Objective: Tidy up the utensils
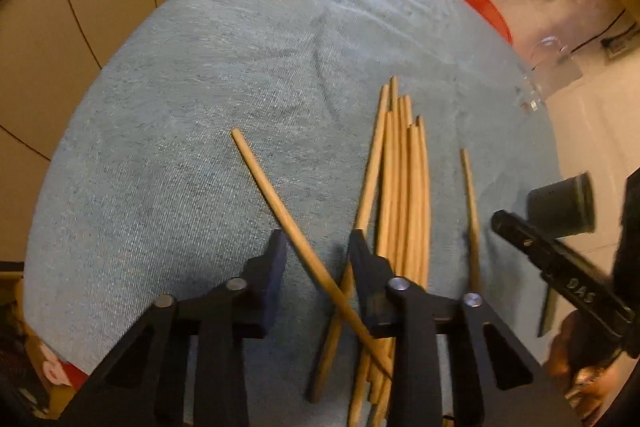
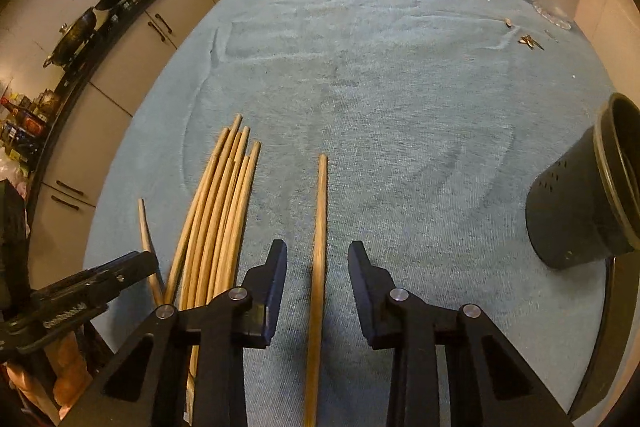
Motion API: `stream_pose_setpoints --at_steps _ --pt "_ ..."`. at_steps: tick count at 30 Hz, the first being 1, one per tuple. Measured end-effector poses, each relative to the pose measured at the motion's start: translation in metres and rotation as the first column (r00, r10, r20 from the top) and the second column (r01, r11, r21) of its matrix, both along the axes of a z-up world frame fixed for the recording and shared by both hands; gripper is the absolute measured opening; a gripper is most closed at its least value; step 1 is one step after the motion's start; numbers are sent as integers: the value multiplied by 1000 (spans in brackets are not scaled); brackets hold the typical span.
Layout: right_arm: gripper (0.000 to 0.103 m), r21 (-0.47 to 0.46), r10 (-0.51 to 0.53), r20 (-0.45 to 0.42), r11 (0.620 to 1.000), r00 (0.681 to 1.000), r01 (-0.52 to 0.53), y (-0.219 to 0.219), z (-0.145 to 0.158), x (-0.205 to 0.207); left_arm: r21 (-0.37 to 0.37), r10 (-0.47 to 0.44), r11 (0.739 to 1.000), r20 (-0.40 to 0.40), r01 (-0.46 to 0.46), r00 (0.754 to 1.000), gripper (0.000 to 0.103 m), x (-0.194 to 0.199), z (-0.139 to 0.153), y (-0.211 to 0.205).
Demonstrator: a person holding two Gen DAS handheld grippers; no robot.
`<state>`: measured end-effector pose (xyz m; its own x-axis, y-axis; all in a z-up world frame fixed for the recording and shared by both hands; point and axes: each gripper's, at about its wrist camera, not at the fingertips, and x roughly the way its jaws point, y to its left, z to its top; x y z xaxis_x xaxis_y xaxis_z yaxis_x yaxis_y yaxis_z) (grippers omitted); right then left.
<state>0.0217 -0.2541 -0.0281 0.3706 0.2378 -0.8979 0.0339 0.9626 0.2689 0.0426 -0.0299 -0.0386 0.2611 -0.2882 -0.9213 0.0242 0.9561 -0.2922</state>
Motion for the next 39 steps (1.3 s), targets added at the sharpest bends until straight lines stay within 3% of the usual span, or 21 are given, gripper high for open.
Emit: stream_pose_setpoints --at_steps 3,12,15,17,19,24,33,39 --pt "34 -9 7 -17 1000 1000 -7 2 -4 7 27 4 1000 4 -4 1000 17 5 -5 -1" --pt "29 -54 28 -77 998 997 -33 15 -19 22 40 -13 999 13 13 1000 11 18 -7 1" --pt "24 -83 32 -88 996 996 -39 18 -24 25 38 -20 999 10 20 1000 8 22 -6 3" --pt "14 -107 37 -91 993 995 -46 20 -24 25 40 -25 999 11 25 1000 7 24 -6 3" --pt "8 -95 45 -90 994 995 -53 20 -25 25 39 -32 999 17 31 999 7 26 -7 1" --pt "8 -42 27 -66 999 997 -29 12 -23 20 7 -42 999 40 42 998 7 26 -4 4" --pt "8 71 -2 129 997 992 -7 -1 29 -10 -12 -65 998 205 69 976 7 8 46 2" --pt "8 60 -24 343 998 939 4 -3 75 -55 -15 -88 995 350 99 933 7 -21 90 -6"
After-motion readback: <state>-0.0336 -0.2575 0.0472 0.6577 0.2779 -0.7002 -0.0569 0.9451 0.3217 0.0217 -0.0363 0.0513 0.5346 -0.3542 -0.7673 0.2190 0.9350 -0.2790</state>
